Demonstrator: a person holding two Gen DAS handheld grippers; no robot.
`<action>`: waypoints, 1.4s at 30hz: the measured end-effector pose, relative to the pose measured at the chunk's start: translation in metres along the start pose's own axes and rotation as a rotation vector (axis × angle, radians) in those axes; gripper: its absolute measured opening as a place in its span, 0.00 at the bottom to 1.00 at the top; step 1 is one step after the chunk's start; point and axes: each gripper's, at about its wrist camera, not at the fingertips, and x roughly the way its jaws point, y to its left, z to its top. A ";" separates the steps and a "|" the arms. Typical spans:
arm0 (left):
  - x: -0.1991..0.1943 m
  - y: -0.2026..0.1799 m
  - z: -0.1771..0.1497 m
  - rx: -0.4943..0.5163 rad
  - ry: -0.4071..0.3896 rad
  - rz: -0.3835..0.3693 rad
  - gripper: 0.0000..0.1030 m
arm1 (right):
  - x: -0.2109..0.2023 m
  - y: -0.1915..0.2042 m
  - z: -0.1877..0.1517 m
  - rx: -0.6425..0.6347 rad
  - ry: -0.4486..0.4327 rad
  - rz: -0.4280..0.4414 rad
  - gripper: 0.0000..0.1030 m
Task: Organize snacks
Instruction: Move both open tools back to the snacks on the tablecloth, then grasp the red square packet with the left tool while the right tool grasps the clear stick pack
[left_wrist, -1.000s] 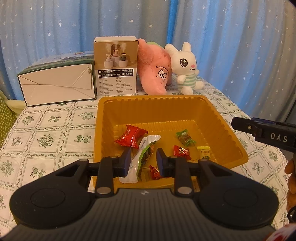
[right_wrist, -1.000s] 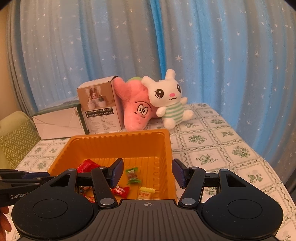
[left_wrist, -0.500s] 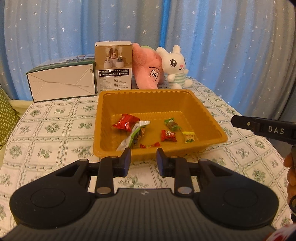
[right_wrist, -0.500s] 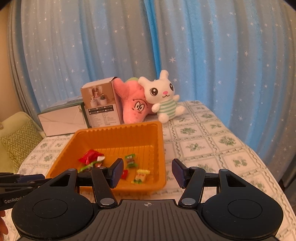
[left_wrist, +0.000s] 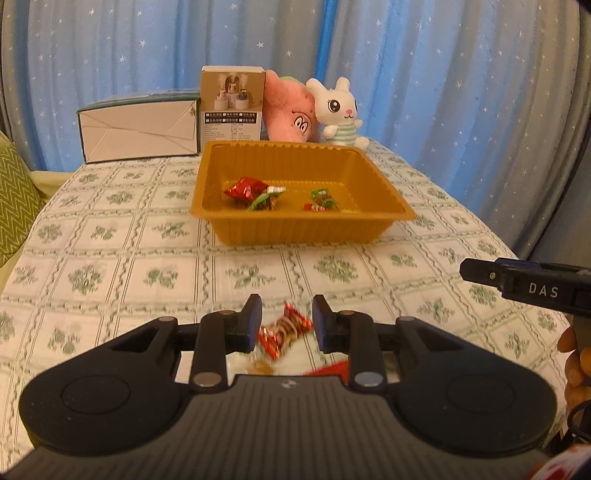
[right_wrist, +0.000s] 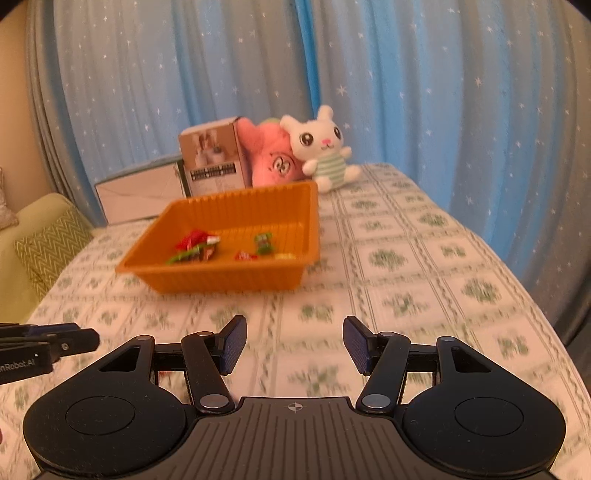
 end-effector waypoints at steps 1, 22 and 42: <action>-0.003 -0.001 -0.005 -0.003 0.005 -0.001 0.25 | -0.003 -0.001 -0.005 0.006 0.006 -0.002 0.56; -0.001 -0.030 -0.050 -0.031 0.094 -0.013 0.40 | -0.024 -0.002 -0.046 -0.017 0.067 0.024 0.56; 0.037 -0.038 -0.057 0.042 0.169 0.009 0.24 | 0.002 0.013 -0.050 -0.153 0.114 0.075 0.56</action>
